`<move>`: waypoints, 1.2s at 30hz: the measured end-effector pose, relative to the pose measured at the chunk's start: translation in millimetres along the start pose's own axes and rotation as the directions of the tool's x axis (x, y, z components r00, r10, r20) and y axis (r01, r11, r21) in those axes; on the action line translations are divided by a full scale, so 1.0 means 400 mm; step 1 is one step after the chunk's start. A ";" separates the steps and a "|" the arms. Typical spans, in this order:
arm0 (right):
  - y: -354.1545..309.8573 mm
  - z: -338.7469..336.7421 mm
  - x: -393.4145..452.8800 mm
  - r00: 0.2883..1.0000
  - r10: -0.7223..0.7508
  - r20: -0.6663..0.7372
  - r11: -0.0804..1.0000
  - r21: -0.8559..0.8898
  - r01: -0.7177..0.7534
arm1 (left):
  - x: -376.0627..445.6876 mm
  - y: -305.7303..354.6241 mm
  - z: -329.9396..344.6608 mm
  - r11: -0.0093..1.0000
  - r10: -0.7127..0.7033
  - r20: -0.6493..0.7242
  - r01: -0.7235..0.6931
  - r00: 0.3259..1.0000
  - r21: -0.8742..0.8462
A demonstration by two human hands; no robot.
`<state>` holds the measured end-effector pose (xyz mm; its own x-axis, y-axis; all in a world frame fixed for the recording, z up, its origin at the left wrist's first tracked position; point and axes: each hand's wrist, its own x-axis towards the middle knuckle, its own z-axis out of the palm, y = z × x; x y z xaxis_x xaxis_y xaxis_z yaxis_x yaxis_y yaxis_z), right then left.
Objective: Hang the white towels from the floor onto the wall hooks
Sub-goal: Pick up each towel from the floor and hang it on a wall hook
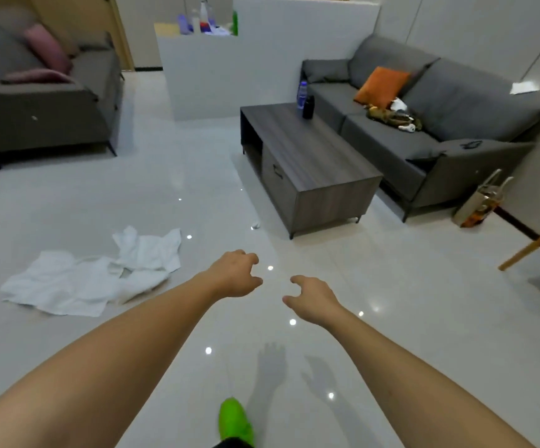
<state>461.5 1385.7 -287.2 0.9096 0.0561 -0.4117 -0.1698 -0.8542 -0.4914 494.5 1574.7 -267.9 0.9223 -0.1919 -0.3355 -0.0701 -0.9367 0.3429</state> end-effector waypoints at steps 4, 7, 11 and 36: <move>-0.167 0.017 0.200 0.998 -0.027 0.057 0.998 -0.058 0.030 | 0.119 -0.184 -0.097 0.995 -0.072 0.006 0.072 0.997 -0.073; -0.288 0.054 0.315 0.991 -0.058 0.122 0.993 -0.096 0.070 | 0.165 -0.326 -0.149 0.979 -0.155 0.006 0.154 0.988 -0.136; -0.467 0.136 0.470 0.962 -0.138 0.236 0.969 -0.167 0.180 | 0.194 -0.537 -0.186 0.928 -0.295 0.010 0.289 0.955 -0.236; -1.198 0.762 1.520 0.758 0.019 0.652 0.957 -0.231 0.174 | 0.655 -1.566 -0.187 0.340 -0.787 0.288 0.772 0.546 -0.537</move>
<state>980.2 1986.6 -536.0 0.4388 0.3632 -0.8219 0.0835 -0.9272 -0.3652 808.4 2133.2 -505.2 0.4494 0.5481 -0.7054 0.8925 -0.3094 0.3282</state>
